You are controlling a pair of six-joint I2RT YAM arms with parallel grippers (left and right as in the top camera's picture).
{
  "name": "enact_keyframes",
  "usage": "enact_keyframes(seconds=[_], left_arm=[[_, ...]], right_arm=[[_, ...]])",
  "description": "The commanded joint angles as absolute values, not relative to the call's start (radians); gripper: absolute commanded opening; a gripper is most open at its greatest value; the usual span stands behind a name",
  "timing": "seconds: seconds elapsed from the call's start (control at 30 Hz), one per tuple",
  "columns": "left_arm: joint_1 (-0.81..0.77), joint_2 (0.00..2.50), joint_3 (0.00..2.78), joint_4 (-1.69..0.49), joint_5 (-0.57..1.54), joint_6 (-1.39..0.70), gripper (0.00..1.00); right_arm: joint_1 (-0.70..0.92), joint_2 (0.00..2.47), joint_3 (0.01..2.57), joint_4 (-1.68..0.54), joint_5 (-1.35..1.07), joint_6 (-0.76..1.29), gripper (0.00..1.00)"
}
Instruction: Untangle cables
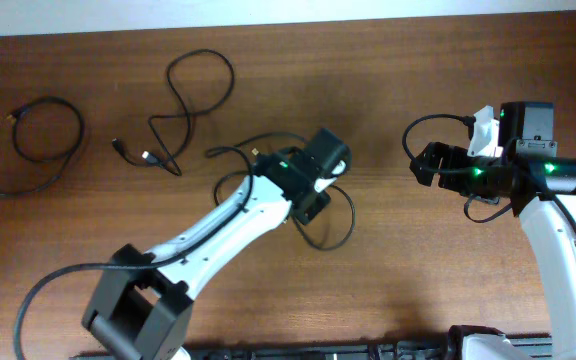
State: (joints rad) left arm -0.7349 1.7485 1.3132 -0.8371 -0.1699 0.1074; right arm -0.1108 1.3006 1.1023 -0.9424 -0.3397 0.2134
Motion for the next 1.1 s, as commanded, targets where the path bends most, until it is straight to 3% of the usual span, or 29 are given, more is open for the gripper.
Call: enact_keyframes(seconds=[0.0, 0.3, 0.67, 0.9, 1.07], left_arm=[[-0.688, 1.724, 1.329, -0.834, -0.255, 0.044, 0.00], [-0.552, 1.725, 1.327, -0.827, -0.337, -0.373, 0.00], [-0.532, 1.726, 1.327, -0.824, -0.258, -0.979, 0.00], [-0.588, 1.691, 1.327, -0.824, -0.168, -0.694, 0.00], [-0.649, 1.491, 1.348, -0.812, -0.066, -0.548, 0.00]], right_arm=[[-0.113, 1.299, 1.105, -0.943, -0.326, 0.218, 1.00], [-0.113, 1.299, 1.105, -0.943, -0.301, 0.218, 1.00], [-0.113, 1.299, 1.105, -0.943, -0.294, 0.218, 1.00], [-0.113, 1.299, 1.105, -0.943, -0.249, 0.218, 0.99], [-0.113, 1.299, 1.105, -0.939, -0.249, 0.218, 0.99]])
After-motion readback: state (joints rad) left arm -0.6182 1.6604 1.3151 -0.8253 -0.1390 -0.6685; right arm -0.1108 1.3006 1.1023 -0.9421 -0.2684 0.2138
